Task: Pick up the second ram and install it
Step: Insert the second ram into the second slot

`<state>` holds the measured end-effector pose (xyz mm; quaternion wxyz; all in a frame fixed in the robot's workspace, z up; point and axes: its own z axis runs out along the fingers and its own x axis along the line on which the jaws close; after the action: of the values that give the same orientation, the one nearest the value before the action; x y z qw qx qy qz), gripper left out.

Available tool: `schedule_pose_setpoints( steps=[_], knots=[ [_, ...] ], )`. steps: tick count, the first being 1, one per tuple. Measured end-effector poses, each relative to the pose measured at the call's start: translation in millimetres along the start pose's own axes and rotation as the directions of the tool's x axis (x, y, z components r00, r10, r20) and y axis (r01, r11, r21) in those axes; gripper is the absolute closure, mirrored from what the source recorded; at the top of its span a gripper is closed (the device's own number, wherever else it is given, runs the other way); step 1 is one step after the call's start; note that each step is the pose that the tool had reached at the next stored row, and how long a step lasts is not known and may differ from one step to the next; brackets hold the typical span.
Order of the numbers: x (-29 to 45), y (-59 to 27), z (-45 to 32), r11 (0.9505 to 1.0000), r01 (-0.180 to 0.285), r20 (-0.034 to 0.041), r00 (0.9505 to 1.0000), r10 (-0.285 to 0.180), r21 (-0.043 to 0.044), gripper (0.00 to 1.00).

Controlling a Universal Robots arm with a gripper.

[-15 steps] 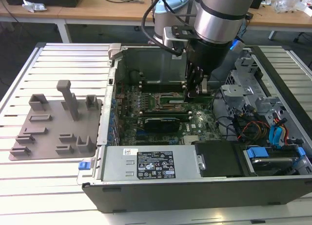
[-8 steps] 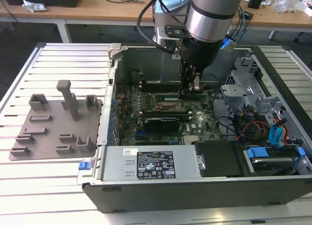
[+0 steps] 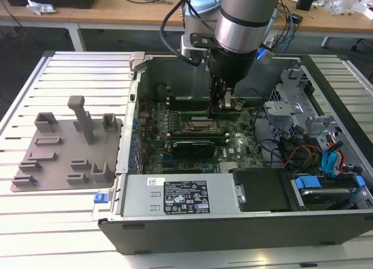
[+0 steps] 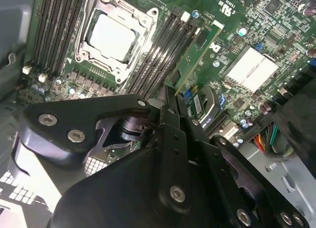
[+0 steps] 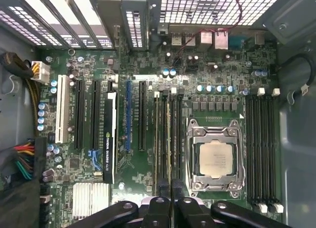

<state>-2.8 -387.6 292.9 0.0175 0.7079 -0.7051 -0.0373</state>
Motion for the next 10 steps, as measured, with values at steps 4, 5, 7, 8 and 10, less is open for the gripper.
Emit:
schedule_pose_setpoints(
  steps=[4,5,7,8,10],
  knots=[
    [0.0,-0.3,3.8,1.0000,0.000,0.0000,1.0000,0.000,0.0000,0.87],
    [0.1,-0.4,4.8,1.0000,0.000,0.0001,1.0000,0.000,-0.0001,0.87],
    [0.1,-0.6,7.6,1.0000,0.000,0.0000,1.0000,0.000,-0.0001,0.87],
    [0.1,-0.6,8.1,1.0000,0.000,-0.0001,1.0000,0.000,-0.0001,0.87],
    [0.2,-0.8,9.7,1.0000,0.000,0.0000,1.0000,0.000,0.0000,0.87]
  ],
)
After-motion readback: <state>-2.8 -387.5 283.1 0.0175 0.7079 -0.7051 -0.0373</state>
